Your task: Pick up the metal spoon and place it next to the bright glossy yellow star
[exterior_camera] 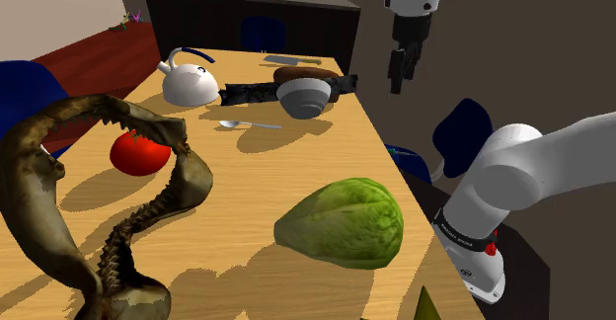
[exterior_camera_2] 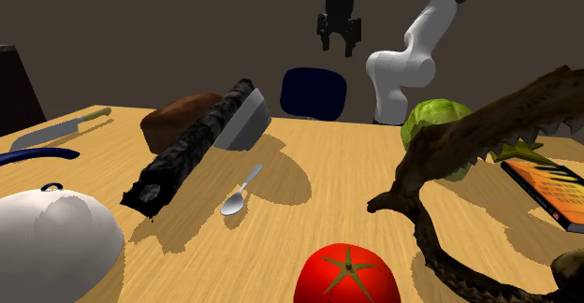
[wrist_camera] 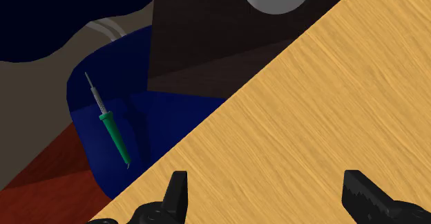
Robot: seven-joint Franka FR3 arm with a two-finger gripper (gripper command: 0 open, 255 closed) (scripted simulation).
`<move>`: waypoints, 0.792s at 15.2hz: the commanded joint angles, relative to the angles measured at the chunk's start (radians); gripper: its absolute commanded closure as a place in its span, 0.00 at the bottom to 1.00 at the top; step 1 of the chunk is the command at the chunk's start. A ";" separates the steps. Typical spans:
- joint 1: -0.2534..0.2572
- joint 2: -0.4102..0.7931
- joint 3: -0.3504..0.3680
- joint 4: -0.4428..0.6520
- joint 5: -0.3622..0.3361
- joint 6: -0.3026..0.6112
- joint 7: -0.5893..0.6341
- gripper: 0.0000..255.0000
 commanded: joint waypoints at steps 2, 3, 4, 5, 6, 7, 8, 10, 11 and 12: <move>0.004 0.038 0.003 0.010 -0.001 0.026 -0.004 0.00; 0.009 0.077 0.006 0.022 -0.002 0.052 -0.009 0.00; 0.013 0.115 0.009 0.035 -0.003 0.076 -0.013 0.00; 0.017 0.154 0.012 0.049 -0.004 0.100 -0.017 0.00; 0.021 0.193 0.016 0.064 -0.006 0.122 -0.022 0.00; 0.024 0.232 0.019 0.081 -0.007 0.143 -0.026 0.00; 0.028 0.271 0.023 0.098 -0.009 0.163 -0.030 0.00; 0.035 0.350 0.032 0.137 -0.014 0.200 -0.038 0.00; 0.038 0.389 0.036 0.158 -0.016 0.216 -0.041 0.00; 0.041 0.428 0.040 0.180 -0.020 0.231 -0.045 0.00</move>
